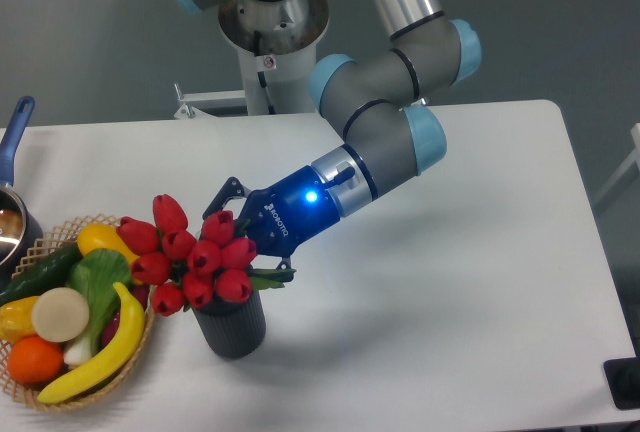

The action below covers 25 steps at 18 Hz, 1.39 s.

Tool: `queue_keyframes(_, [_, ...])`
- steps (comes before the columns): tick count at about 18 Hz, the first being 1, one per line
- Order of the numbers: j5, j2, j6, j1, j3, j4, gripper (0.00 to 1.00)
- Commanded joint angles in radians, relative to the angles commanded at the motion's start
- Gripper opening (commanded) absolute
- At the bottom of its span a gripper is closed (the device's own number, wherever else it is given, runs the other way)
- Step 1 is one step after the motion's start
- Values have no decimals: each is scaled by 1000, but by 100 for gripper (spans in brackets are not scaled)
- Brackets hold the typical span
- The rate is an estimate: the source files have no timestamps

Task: Insert the flowers into the vase
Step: 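Lower the tulip stems into the vase opening, then push the tulips deeper into the vase and straighten the bunch upright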

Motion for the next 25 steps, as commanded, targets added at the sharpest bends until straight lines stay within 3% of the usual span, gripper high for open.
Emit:
queue_keyframes(9, [0,-20,21,8,26,0,39])
queue_keyframes(25, [0,-28,34,2,-9,0,40])
